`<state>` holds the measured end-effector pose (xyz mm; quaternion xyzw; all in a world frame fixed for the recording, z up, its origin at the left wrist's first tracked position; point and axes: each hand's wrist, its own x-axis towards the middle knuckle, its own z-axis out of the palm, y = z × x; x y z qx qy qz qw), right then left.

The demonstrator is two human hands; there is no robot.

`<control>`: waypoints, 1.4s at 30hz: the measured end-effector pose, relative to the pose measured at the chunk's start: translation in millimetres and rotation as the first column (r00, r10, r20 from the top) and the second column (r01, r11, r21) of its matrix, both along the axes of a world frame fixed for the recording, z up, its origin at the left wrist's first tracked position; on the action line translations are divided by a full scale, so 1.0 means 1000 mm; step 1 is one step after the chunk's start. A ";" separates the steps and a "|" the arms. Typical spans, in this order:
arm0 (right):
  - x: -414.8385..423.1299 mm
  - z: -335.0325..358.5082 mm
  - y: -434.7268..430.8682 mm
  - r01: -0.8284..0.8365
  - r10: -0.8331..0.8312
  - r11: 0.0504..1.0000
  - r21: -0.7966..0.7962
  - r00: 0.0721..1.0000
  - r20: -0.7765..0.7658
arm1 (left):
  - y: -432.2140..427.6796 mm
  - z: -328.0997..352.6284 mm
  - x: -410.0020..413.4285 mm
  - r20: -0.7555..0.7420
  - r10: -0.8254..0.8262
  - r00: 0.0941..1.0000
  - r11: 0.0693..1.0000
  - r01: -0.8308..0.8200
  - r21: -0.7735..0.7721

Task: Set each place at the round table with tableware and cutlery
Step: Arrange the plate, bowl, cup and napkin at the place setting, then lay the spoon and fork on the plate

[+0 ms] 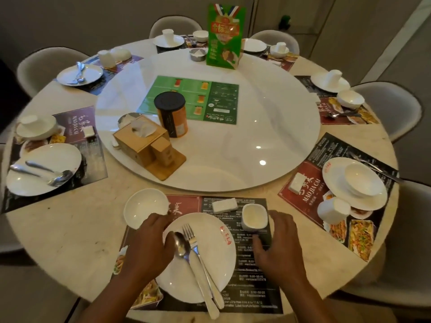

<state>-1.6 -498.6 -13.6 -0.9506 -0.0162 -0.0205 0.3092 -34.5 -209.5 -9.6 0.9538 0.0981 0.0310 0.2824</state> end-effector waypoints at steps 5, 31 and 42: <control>-0.042 -0.017 0.054 -0.289 0.285 0.957 -0.022 0.952 -0.109 | -0.005 -0.007 -0.031 -0.177 0.086 0.980 0.995 -0.094 -0.042; -0.067 -0.027 0.065 0.115 -0.030 0.975 0.189 0.915 -0.402 | 0.013 -0.035 -0.027 -0.081 0.258 0.963 0.960 -0.265 -0.093; -0.080 -0.039 0.075 0.268 -0.213 0.954 0.134 0.920 -0.330 | 0.035 -0.038 -0.012 -0.146 0.092 0.985 0.962 -0.126 -0.243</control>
